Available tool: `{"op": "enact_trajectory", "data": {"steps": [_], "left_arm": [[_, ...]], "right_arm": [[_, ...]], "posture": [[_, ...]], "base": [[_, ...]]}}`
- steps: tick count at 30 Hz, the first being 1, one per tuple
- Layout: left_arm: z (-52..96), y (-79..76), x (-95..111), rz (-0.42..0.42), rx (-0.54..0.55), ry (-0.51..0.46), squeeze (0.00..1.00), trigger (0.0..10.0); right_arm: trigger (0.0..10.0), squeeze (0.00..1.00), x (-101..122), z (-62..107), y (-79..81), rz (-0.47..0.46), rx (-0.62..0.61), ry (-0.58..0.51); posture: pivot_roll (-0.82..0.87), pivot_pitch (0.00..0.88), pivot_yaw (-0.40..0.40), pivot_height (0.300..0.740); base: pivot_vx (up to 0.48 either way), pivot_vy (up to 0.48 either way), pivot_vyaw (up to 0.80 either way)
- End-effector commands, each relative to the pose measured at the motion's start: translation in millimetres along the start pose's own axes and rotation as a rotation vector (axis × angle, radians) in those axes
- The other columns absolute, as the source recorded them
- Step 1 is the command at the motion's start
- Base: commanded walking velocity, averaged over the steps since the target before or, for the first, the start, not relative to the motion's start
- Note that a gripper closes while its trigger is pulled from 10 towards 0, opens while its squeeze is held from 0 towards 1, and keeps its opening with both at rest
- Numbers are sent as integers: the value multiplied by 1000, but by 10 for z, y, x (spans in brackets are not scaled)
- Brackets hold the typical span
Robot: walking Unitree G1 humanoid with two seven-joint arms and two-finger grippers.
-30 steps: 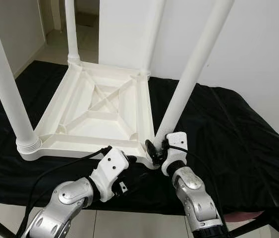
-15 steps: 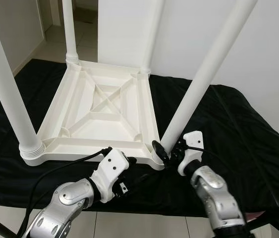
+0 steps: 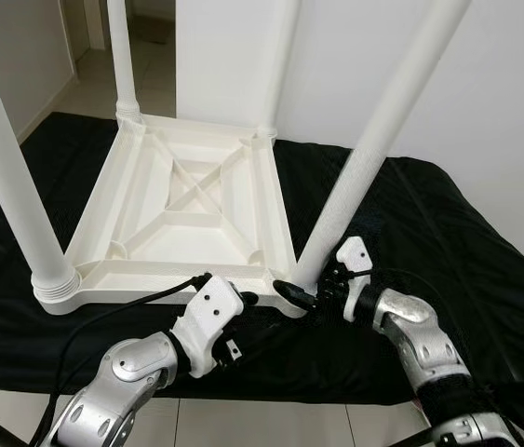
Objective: Building children table
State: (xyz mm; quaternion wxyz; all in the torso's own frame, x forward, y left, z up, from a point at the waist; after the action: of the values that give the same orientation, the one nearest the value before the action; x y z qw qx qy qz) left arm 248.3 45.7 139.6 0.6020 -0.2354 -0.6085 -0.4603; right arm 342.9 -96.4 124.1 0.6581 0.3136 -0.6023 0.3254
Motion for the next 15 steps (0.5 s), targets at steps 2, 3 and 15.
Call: {"op": "enact_trajectory", "data": {"steps": [2,3,15], "left_arm": [[-10,-19,24,1,-11,-3,0,10000],[-10,-19,24,1,-11,-3,0,10000],[42,-57,2,15,-11,11,0,10000]], "right_arm": [[10000,0,-62,-32,2,1,30,29],[10000,0,-62,-32,2,1,30,29],[0,0,-204,-82,68,-97,56,17]], "posture": [[46,0,-129,740],[46,0,-129,740],[67,0,-138,740]], "base": [[0,0,0],[0,0,0],[0,0,0]]}}
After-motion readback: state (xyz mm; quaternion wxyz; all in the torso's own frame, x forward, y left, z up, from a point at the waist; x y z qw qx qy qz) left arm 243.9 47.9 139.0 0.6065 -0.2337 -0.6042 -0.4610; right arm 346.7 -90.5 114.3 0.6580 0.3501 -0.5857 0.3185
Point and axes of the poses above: a point about 5 cm out from each wrist's last joint towards the gripper, its own z axis pointing back from the gripper into the wrist, its own x axis along the axis of the wrist's last joint, y = z × x, the point moved 5 cm from there along -z, pointing out of the wrist towards the gripper, and after that the axes turned 8 degrees about -z, right-handed, at the moved point
